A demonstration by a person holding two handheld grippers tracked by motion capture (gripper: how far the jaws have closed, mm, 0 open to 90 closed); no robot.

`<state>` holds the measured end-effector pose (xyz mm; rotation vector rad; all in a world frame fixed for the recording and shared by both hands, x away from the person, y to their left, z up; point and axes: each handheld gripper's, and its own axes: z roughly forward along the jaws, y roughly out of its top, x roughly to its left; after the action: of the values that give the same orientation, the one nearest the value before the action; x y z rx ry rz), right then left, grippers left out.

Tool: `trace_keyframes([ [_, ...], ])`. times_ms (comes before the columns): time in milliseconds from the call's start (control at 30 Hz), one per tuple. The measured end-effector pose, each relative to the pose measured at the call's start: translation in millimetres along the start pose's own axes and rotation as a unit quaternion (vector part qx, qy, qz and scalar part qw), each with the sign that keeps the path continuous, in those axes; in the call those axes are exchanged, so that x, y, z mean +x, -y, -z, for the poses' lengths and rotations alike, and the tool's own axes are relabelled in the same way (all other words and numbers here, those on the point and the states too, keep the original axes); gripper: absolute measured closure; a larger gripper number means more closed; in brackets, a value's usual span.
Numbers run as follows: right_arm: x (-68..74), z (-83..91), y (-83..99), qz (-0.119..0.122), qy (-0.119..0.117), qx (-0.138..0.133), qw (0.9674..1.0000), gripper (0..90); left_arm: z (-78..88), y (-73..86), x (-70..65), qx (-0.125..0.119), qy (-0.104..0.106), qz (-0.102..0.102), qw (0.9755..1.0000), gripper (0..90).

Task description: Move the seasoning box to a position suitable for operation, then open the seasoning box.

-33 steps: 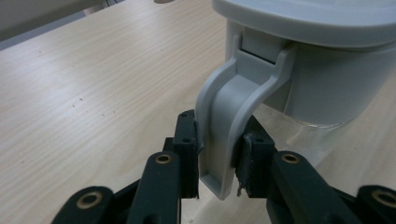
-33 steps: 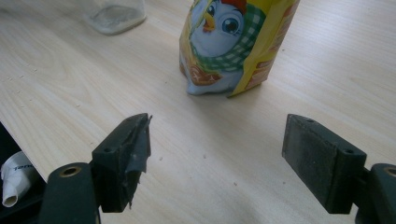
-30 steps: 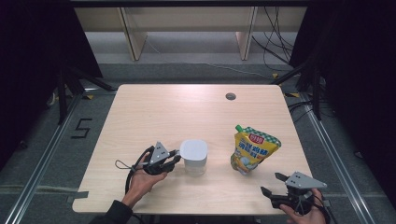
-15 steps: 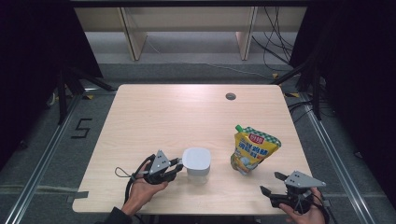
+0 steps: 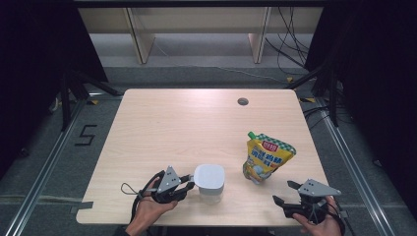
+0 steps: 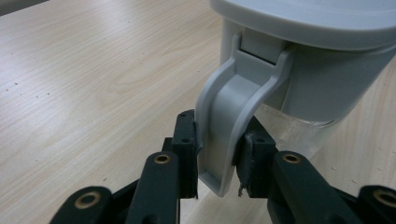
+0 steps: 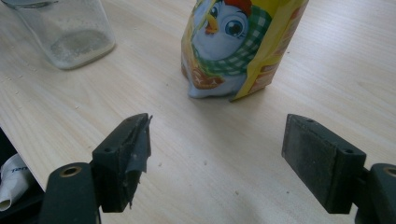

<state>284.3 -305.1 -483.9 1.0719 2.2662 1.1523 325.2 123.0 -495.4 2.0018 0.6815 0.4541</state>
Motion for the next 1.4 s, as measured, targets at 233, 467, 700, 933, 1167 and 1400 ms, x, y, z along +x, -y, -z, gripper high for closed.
trace_keyframes([
  [233,-1.1,-3.1,-0.7,0.006,-0.010,-0.006,0.9999,24.7,15.8,-4.2,2.7,0.005,0.014,0.021,0.9997,45.8],
  [467,1.2,-0.1,0.2,-0.005,-0.011,0.003,0.9999,24.7,40.1,-5.7,4.7,0.003,0.022,0.043,0.9988,35.3],
  [700,-0.5,-0.8,0.9,0.004,-0.012,-0.003,0.9999,24.7,49.9,-15.6,1.6,-0.006,0.032,0.058,0.9978,35.5],
  [933,-1.1,0.4,3.0,0.008,-0.009,-0.007,0.9999,24.7,51.0,-25.1,-3.4,-0.014,0.043,0.060,0.9972,39.5],
  [1167,2.0,0.4,1.6,0.002,-0.006,0.002,1.0000,24.7,50.0,-36.7,-7.9,-0.023,0.049,0.049,0.9974,49.9],
  [1400,-0.7,-1.5,0.8,0.005,-0.009,-0.004,0.9999,24.7,42.0,-51.0,-0.7,-0.039,0.040,0.037,0.9978,80.2],
])
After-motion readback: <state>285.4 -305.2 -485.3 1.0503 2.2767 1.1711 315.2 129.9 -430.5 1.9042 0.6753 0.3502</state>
